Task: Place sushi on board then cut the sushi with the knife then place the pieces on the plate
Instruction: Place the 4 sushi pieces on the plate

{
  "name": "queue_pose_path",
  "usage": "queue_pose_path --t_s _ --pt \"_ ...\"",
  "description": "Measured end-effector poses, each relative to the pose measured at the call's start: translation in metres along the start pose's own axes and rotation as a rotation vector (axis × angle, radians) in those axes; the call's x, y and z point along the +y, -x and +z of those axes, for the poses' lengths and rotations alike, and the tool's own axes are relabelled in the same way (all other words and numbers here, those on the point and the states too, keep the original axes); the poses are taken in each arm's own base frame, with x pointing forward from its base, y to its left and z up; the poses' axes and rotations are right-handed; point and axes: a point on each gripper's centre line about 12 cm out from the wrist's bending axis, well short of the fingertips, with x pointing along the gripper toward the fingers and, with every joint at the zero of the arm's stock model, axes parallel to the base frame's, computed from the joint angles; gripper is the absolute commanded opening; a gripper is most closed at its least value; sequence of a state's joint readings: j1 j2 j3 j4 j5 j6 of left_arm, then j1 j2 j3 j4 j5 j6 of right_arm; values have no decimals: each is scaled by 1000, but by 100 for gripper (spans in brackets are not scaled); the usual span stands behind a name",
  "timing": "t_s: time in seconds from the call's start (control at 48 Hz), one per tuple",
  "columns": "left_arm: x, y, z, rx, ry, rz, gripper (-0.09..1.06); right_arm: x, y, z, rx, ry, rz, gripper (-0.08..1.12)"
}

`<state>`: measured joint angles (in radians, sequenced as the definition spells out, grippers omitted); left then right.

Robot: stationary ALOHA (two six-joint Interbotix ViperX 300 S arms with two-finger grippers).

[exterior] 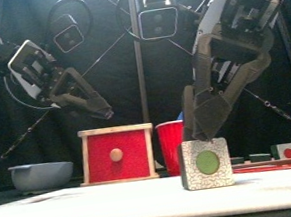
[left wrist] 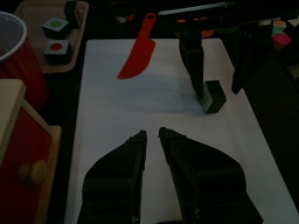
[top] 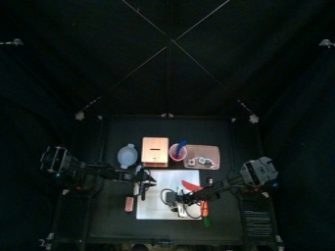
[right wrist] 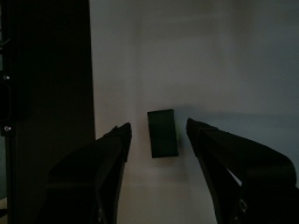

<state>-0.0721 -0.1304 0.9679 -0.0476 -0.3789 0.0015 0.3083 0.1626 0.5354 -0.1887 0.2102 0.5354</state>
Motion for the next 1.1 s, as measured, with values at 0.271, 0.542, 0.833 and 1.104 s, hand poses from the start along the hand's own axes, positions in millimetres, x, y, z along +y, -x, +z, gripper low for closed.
queue_pose_path --t_s 0.271,0.542,0.833,1.104 --pt "0 0 0 0 0 0 64 -4 -4 -3 29 15 -24 62" --pt "0 0 0 0 2 0 64 -12 0 -7 65 9 -55 57" --pt "0 1 -2 5 -1 -1 64 -66 60 -17 59 -114 -151 57" --pt "0 1 -1 3 1 -1 64 -116 116 -28 0 -211 -252 57"
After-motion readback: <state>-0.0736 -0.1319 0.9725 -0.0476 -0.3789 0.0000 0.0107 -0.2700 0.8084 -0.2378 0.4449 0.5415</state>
